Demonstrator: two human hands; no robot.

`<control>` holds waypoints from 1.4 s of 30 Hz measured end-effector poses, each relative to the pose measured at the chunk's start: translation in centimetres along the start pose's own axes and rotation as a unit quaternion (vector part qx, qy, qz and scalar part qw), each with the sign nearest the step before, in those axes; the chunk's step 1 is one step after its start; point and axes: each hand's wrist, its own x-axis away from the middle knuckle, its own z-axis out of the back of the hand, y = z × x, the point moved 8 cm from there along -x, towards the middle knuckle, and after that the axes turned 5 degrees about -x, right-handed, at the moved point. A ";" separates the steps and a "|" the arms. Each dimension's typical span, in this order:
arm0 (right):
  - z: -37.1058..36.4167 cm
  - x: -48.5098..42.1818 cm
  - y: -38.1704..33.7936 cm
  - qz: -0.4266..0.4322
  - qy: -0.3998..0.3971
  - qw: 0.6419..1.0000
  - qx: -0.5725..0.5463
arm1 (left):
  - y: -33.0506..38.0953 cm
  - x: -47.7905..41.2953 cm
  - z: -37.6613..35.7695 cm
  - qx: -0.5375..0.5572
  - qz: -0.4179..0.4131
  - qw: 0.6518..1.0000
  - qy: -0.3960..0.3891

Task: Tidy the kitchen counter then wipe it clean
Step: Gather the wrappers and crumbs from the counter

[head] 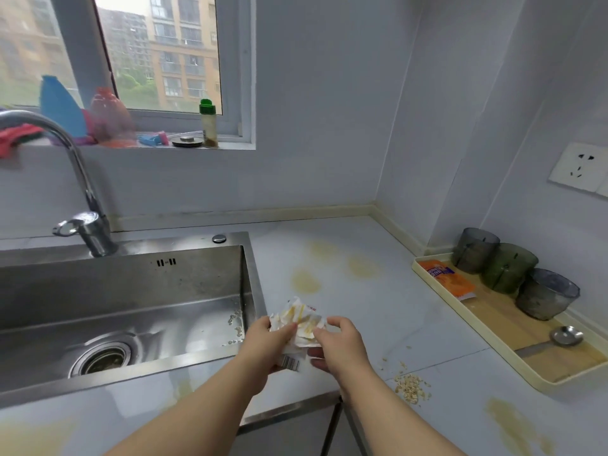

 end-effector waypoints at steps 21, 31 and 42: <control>-31.7 15.3 -0.3 -0.004 -0.225 0.974 0.013 | -3.0 13.5 33.4 0.095 0.022 0.973 0.209; -51.3 29.3 5.3 -0.038 -0.335 0.941 0.038 | -10.7 24.7 54.7 0.120 0.036 0.945 0.302; -66.4 34.7 8.4 -0.076 -0.406 0.909 0.052 | -13.9 28.8 68.4 0.128 0.043 0.925 0.354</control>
